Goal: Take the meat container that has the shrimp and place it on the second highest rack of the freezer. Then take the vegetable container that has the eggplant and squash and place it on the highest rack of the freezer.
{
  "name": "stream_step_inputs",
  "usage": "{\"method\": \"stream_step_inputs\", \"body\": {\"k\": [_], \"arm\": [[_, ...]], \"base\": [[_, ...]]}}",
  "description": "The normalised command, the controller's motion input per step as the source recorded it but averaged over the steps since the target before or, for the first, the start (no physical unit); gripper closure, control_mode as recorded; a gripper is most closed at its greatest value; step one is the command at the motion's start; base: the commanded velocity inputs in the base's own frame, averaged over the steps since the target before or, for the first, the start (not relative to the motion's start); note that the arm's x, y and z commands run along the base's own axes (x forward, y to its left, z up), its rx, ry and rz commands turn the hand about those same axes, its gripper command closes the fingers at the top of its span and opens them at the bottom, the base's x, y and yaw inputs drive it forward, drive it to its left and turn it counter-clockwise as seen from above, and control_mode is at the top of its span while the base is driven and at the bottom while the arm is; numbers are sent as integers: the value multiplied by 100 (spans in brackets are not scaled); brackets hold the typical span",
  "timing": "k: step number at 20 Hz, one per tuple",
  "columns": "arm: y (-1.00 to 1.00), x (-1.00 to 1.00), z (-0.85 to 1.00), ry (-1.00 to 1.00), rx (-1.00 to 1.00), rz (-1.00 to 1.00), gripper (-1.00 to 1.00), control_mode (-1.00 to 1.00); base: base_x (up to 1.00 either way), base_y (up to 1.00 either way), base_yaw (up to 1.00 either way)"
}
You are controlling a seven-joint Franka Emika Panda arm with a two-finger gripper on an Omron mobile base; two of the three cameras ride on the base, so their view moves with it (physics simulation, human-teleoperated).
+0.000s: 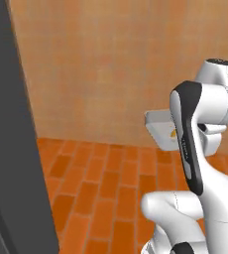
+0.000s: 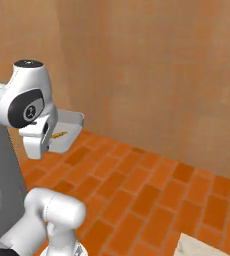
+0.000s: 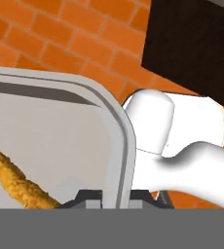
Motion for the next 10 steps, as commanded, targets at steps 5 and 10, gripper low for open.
{"method": "stream_step_inputs", "body": {"k": [5,10], "arm": [[0,0,0,0,0,0,100,100],[0,0,0,0,0,0,100,100]], "base": [[0,-1,99],[0,-29,86]]}}
